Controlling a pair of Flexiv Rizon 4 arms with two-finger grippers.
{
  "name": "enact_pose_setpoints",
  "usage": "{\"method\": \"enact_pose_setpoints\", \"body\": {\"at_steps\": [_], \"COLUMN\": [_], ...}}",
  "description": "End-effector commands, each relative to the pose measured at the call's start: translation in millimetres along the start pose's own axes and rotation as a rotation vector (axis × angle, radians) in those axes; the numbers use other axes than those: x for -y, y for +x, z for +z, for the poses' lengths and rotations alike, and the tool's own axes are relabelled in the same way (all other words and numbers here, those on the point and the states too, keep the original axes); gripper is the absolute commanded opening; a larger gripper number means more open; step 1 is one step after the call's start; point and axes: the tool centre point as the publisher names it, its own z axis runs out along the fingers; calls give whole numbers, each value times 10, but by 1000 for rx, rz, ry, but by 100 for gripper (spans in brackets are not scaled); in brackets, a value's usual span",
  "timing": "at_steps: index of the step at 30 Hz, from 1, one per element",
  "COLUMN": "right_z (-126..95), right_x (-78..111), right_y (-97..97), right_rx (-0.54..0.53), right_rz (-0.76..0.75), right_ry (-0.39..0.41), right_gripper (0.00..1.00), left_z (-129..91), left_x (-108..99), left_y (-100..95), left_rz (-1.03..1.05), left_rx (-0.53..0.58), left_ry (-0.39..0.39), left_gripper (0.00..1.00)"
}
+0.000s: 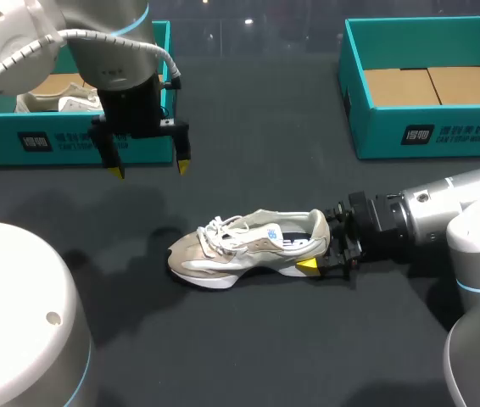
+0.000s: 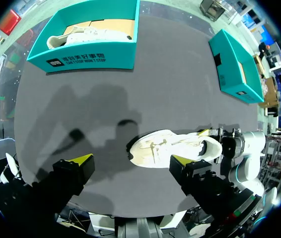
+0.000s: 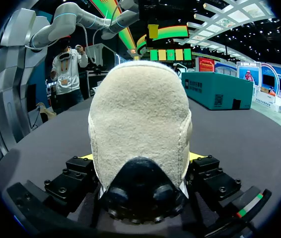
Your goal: Take the shoe out of the shoebox, open the shoe tongue, remove and reinsert the insole, then place the shoe into the shoebox
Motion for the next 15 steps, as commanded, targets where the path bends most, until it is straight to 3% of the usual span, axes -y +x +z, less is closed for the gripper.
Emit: {"method": "enact_pose_setpoints", "body": {"at_steps": [1, 6, 15], "right_z": [41, 41, 41], "right_x": [11, 11, 11], "right_y": [11, 11, 11], "right_rx": [-1, -1, -1], "right_rz": [1, 1, 1], "right_ry": [3, 3, 3], "right_gripper": [0, 0, 0], "left_z": [156, 308, 415], "left_x": [-11, -129, -272], "left_y": [338, 687, 1073], "left_rz": [-88, -48, 9], "left_rx": [34, 56, 91], "left_ry": [-73, -38, -65], "left_gripper": [100, 100, 100]}}
